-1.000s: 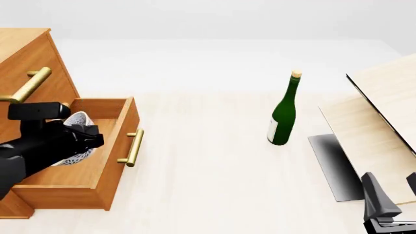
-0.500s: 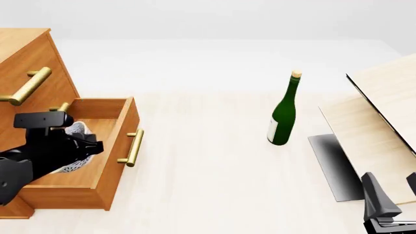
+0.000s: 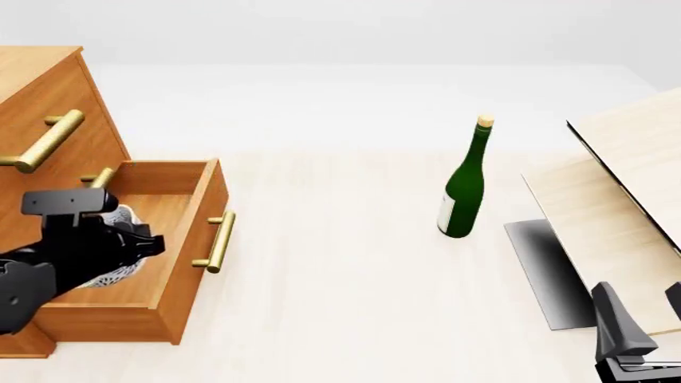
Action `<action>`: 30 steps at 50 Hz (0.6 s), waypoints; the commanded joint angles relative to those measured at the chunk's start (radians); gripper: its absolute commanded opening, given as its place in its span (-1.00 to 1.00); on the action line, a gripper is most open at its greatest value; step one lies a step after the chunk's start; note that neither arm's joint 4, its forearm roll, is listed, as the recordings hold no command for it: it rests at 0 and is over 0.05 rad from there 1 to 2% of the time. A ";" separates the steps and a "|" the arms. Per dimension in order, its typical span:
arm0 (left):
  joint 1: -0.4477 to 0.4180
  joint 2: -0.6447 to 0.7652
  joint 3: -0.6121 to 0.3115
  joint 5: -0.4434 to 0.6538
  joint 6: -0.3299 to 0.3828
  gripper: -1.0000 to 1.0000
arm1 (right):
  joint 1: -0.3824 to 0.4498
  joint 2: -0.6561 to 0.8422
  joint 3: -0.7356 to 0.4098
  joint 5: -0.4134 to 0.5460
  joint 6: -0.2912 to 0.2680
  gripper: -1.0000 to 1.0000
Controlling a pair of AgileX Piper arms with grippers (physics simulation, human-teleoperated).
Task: Put the bowl in the bottom drawer of the cabinet.
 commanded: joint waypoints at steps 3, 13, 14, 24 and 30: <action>0.018 0.022 0.006 -0.026 0.013 -1.00 | 0.000 0.000 0.000 0.000 0.000 1.00; 0.039 0.033 0.011 -0.046 0.028 -1.00 | 0.000 0.000 0.000 0.000 0.000 1.00; 0.039 0.035 0.013 -0.050 0.027 -1.00 | 0.000 0.000 0.000 0.000 0.000 1.00; 0.046 0.057 0.021 -0.074 0.041 -1.00 | 0.000 0.000 0.000 0.000 0.000 1.00; 0.043 0.078 0.023 -0.091 0.036 -1.00 | 0.000 0.000 0.000 0.000 0.000 1.00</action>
